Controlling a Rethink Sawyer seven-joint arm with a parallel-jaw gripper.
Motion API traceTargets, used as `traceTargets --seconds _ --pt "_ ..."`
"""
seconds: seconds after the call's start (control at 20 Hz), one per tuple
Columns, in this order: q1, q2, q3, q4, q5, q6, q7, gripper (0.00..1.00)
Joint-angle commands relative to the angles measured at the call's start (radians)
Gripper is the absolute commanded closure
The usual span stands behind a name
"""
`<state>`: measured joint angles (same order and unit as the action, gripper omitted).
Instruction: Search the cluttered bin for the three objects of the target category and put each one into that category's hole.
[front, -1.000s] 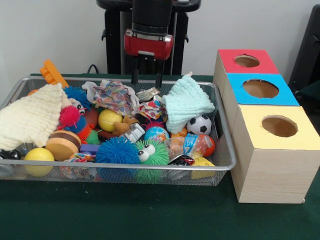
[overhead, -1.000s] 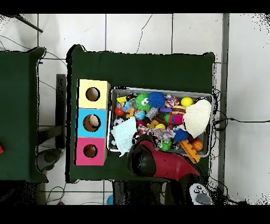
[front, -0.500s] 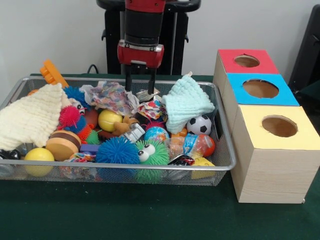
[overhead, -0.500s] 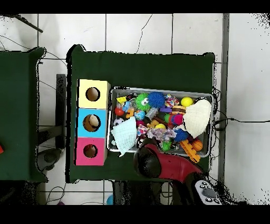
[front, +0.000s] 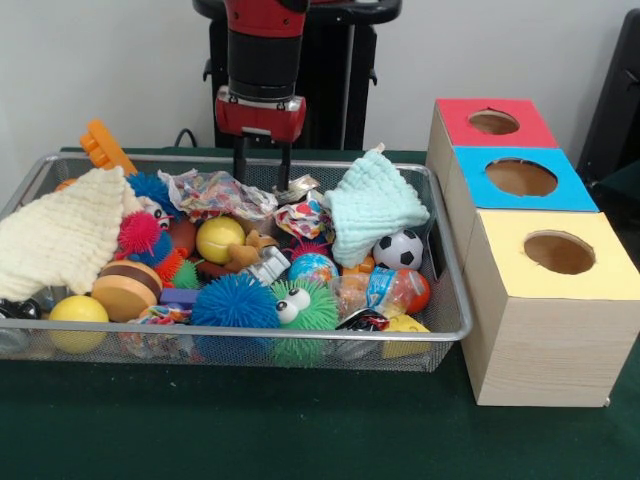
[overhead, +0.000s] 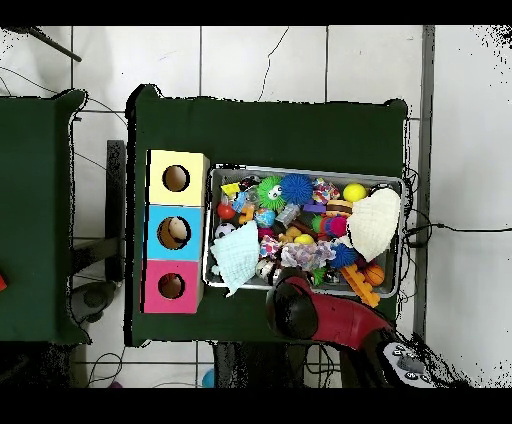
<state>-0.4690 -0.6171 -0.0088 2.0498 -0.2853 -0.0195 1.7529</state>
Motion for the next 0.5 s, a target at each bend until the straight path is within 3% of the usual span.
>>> traceTargets --seconds 0.05,0.5 --pt "0.020 0.019 0.049 -0.130 -0.020 -0.024 0.088 0.00" --pt "-0.015 -0.160 0.110 -0.100 0.035 0.236 0.030 0.00"
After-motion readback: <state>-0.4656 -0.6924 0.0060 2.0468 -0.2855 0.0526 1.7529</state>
